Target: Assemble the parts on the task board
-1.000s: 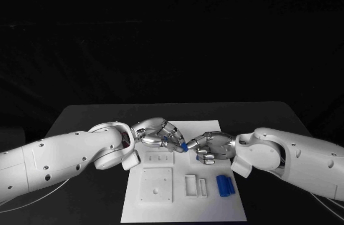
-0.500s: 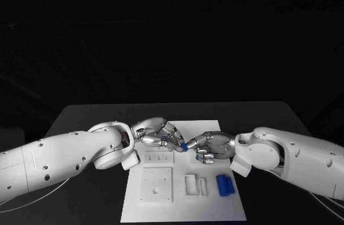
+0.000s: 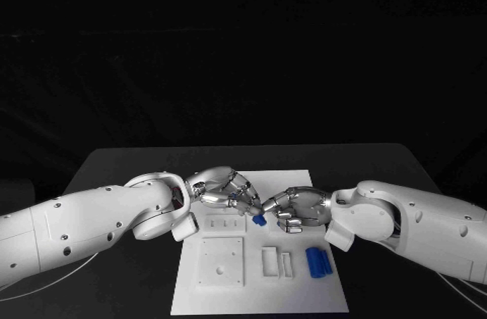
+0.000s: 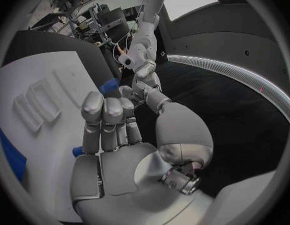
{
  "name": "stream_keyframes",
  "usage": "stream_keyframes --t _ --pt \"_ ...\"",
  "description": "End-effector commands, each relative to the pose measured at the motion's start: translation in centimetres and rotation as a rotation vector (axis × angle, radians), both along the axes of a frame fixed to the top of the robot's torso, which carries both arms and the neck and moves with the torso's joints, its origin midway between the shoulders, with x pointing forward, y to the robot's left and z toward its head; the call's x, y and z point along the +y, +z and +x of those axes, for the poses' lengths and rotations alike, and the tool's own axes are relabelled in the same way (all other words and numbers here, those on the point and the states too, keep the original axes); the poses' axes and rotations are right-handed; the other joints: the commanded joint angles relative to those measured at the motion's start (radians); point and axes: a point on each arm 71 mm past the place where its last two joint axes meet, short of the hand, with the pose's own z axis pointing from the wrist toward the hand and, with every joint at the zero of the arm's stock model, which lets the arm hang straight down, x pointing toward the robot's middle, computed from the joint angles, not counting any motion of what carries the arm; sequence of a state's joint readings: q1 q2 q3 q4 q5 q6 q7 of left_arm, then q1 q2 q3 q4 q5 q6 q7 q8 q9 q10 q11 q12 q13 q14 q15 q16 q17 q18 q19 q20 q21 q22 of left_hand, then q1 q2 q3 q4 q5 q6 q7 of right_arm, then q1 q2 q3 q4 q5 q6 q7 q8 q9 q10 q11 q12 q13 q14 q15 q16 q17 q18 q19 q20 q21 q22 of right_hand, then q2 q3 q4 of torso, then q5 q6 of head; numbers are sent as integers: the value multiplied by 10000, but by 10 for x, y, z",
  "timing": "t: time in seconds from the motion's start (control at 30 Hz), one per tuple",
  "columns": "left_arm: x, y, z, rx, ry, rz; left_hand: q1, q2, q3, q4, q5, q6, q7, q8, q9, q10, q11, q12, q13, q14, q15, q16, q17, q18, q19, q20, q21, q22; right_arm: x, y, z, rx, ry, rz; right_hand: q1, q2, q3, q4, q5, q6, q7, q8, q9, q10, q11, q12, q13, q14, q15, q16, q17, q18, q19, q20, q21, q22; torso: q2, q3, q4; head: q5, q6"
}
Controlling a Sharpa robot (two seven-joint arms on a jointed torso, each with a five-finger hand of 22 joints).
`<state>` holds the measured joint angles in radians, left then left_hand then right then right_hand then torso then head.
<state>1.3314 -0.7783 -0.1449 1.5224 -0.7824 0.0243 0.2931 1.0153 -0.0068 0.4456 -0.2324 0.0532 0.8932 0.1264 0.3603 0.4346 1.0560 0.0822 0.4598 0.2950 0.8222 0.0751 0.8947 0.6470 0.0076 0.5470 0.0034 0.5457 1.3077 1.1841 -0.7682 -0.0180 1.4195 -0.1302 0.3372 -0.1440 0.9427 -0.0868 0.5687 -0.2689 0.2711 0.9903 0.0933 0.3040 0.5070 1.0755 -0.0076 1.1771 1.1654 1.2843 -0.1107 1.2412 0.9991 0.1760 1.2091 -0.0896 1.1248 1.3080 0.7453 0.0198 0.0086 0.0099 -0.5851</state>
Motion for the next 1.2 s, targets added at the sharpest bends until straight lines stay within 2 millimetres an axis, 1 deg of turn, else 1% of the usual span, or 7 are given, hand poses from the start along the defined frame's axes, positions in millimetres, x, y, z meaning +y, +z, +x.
stream_keyframes --t 0.03,0.27,0.4,0.47,0.6,0.8,1.2 --pt "-2 1 -1 -40 -69 -23 55 99 18 20 -35 48 16 19 -16 61 5 23 -9 23 -41 41 -16 -76 48 -22 42 172 4 1 -3 14 315 193 -18 27 -62 27 56 51 103 -33 -6 -49 -6 -19 4 -2 -60 -43 12 858 -14 -17 -32 169 0 6 3 -1 3" --pt "-2 1 0 -246 -16 100 121 164 57 -10 -31 65 54 6 -24 77 10 34 -23 47 -60 86 -28 -76 79 -43 61 177 4 2 -4 65 299 361 -33 18 -70 40 58 50 104 -34 -4 -50 -5 -19 2 -4 -59 -45 13 858 -16 -15 -32 168 2 3 7 -7 -7" --pt "-1 1 1 -432 85 154 184 258 96 -41 -26 143 67 22 -22 142 -6 72 -29 103 -92 147 -42 -76 133 -68 87 176 4 3 -5 143 216 481 -43 11 -75 49 60 49 105 -35 -2 -51 -5 -19 1 -5 -59 -46 14 858 -17 -13 -33 167 2 3 5 -10 -8" --pt "0 1 1 -461 155 161 238 269 115 -90 -23 174 62 24 -23 169 -19 87 -36 132 -112 173 -55 -76 165 -86 99 174 3 3 -4 92 160 433 -44 10 -75 50 61 49 105 -35 -2 -52 -5 -19 1 -5 -59 -46 14 858 -18 -13 -33 167 2 4 6 -16 0" --pt "2 1 3 -501 262 166 270 256 129 -124 -22 181 70 13 -31 174 -20 89 -47 154 -127 190 -73 -76 200 -101 111 170 0 2 -3 -22 47 339 -46 5 -76 53 67 46 105 -37 -2 -53 -4 -20 0 -6 -59 -46 14 858 -18 -13 -33 167 -3 6 8 -16 20" --pt "4 2 4 -512 373 102 306 190 143 -176 -24 205 81 1 -40 197 -26 101 -63 189 -147 205 -109 -76 255 -125 128 164 -1 2 -2 -158 -15 265 -43 -2 -75 55 78 42 105 -39 -1 -54 -4 -19 -1 -5 -58 -47 15 858 -19 -14 -33 166 1 5 0 -1 3" --pt "6 2 5 -466 467 6 327 117 151 -220 -24 228 86 -9 -48 221 -34 112 -78 208 -157 208 -149 -76 287 -140 135 157 -2 3 -3 -380 -65 117 -22 -27 -69 50 101 21 109 -51 1 -55 -2 -18 -3 -5 -57 -47 18 858 -18 -19 -32 164 3 3 0 8 20"
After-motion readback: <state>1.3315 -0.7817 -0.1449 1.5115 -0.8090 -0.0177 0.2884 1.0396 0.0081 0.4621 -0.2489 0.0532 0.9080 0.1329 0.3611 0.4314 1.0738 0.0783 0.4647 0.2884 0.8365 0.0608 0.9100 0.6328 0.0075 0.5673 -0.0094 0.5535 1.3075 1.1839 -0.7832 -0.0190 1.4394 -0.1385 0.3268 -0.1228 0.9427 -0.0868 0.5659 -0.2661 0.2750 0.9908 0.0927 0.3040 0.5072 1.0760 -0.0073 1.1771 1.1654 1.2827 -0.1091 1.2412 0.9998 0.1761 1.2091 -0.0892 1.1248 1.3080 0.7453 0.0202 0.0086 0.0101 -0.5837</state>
